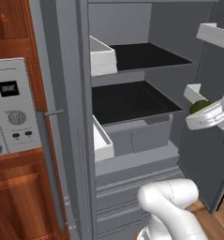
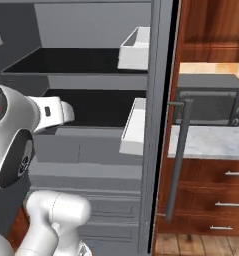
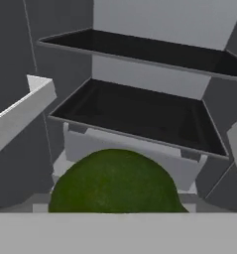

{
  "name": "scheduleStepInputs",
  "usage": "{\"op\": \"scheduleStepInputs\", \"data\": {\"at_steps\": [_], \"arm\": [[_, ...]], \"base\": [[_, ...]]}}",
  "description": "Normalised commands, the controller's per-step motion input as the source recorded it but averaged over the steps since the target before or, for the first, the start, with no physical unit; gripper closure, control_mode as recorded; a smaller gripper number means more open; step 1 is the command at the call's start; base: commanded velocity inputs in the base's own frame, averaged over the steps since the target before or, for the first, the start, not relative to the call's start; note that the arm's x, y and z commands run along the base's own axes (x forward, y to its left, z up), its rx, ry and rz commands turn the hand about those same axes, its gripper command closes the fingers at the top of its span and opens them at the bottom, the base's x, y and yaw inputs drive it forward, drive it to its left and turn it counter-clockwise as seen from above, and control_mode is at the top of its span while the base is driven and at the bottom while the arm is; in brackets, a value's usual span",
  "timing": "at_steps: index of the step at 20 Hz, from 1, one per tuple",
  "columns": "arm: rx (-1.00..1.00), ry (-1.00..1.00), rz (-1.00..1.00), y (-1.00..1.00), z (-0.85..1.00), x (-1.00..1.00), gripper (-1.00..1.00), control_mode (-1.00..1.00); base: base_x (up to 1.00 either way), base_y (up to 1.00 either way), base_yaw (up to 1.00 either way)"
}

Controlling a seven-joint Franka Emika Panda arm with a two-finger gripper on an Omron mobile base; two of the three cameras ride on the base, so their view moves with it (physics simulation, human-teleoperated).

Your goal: Grab the limes from the fridge, place them in the blender, close the lid, and turn on the blender to create a marinade.

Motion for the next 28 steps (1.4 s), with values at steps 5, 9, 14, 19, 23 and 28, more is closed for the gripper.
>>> {"op": "scheduleStepInputs", "data": {"at_steps": [5, 9, 14, 19, 23, 28], "arm": [[0.0, 0.0, 0.0, 0.0, 0.0, 0.0, 1.0, 1.0], [0.0, 0.0, 0.0, 0.0, 0.0, 0.0, 1.0, 1.0], [0.0, 0.0, 0.0, 0.0, 0.0, 0.0, 1.0, 1.0], [0.0, 0.0, 0.0, 0.0, 0.0, 0.0, 1.0, 1.0], [0.0, 0.0, 0.0, 0.0, 0.0, 0.0, 1.0, 1.0], [0.0, 0.0, 0.0, 0.0, 0.0, 0.0, 1.0, 1.0]], "base": [[-1.0, -0.54, -0.29], [-0.78, -0.6, -0.56], [-0.22, -0.84, -0.63], [0.45, -0.9, -0.54], [1.0, -0.6, -0.4], [1.0, -0.24, -0.32]]}}
